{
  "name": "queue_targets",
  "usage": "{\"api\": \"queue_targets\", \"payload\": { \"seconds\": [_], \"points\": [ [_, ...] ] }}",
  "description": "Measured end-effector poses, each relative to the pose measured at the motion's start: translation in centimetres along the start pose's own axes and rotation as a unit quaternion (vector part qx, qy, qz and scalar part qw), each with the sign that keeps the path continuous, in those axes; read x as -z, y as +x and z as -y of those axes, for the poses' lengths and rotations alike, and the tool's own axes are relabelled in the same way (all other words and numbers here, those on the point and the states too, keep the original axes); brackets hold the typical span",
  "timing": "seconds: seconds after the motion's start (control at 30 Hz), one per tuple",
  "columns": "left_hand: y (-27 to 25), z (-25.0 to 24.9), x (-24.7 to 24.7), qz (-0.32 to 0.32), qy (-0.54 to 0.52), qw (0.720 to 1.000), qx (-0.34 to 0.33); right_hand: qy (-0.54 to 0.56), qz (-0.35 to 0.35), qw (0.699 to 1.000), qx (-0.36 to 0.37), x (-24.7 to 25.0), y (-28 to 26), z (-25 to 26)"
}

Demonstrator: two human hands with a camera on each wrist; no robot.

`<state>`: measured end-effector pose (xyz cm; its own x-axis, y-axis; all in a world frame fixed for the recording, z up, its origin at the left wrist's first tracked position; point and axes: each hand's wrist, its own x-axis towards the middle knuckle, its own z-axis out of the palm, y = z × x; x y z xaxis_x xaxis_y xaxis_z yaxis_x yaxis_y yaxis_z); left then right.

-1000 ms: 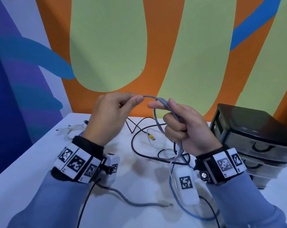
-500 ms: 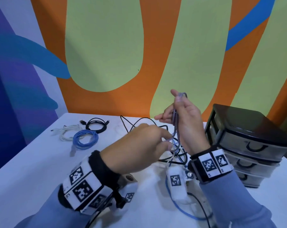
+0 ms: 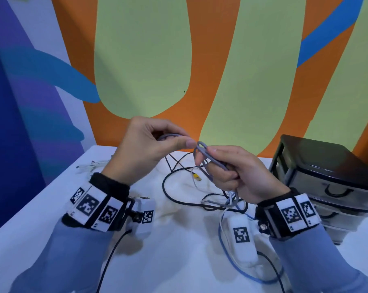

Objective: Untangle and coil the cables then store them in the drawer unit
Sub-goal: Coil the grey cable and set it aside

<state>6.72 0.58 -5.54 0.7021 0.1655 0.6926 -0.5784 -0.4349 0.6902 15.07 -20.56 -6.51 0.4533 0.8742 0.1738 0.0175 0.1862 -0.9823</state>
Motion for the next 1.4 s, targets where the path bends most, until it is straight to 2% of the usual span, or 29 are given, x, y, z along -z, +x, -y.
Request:
{"api": "queue_targets", "payload": {
  "seconds": [0.2, 0.37, 0.43, 0.5, 0.57, 0.67, 0.73, 0.9, 1.03, 1.1, 1.23, 1.4],
  "points": [
    [0.1, 0.6, -1.1, -0.031, 0.098, 0.990, -0.099, 0.113, -0.011, 0.993, 0.045, -0.1, -0.4, 0.5],
    [0.2, 0.5, -2.0, -0.067, 0.212, 0.953, -0.204, 0.132, -0.016, 0.988, 0.076, -0.1, -0.7, 0.8],
    [0.1, 0.6, -2.6, -0.091, 0.238, 0.942, -0.216, 0.159, 0.003, 0.985, 0.072, -0.1, -0.5, 0.5],
    [0.0, 0.9, -3.1, -0.110, 0.240, 0.944, -0.199, 0.205, 0.039, 0.976, 0.065, -0.2, -0.1, -0.1],
    [-0.2, 1.2, -3.4, -0.100, 0.215, 0.960, -0.152, 0.249, 0.066, 0.965, 0.055, -0.4, 0.4, -0.9],
    [-0.3, 1.5, -3.5, -0.076, 0.096, 0.992, -0.042, 0.295, 0.078, 0.951, 0.055, -0.4, 0.9, -1.7],
    [-0.4, 1.3, -3.4, -0.074, -0.012, 0.996, 0.041, 0.314, 0.057, 0.946, 0.053, -0.6, 1.1, -1.9],
    [-0.5, 1.4, -3.6, -0.027, -0.130, 0.975, 0.178, 0.288, -0.052, 0.955, 0.047, -1.2, 1.4, -1.8],
    [-0.2, 1.0, -3.7, -0.009, -0.233, 0.938, 0.256, 0.254, -0.119, 0.958, 0.066, -1.0, 1.8, -1.9],
    [-0.3, 0.9, -3.8, 0.002, -0.251, 0.931, 0.266, 0.220, -0.144, 0.962, 0.074, -0.8, 2.0, -2.2],
    [-0.9, 1.2, -4.0, 0.036, -0.147, 0.964, 0.219, 0.192, -0.175, 0.962, 0.084, -0.4, 2.4, -2.8],
    [-1.3, 1.4, -4.7, 0.006, -0.033, 0.987, 0.154, 0.151, -0.196, 0.967, 0.064, -0.7, 2.8, -3.6]
  ]
}}
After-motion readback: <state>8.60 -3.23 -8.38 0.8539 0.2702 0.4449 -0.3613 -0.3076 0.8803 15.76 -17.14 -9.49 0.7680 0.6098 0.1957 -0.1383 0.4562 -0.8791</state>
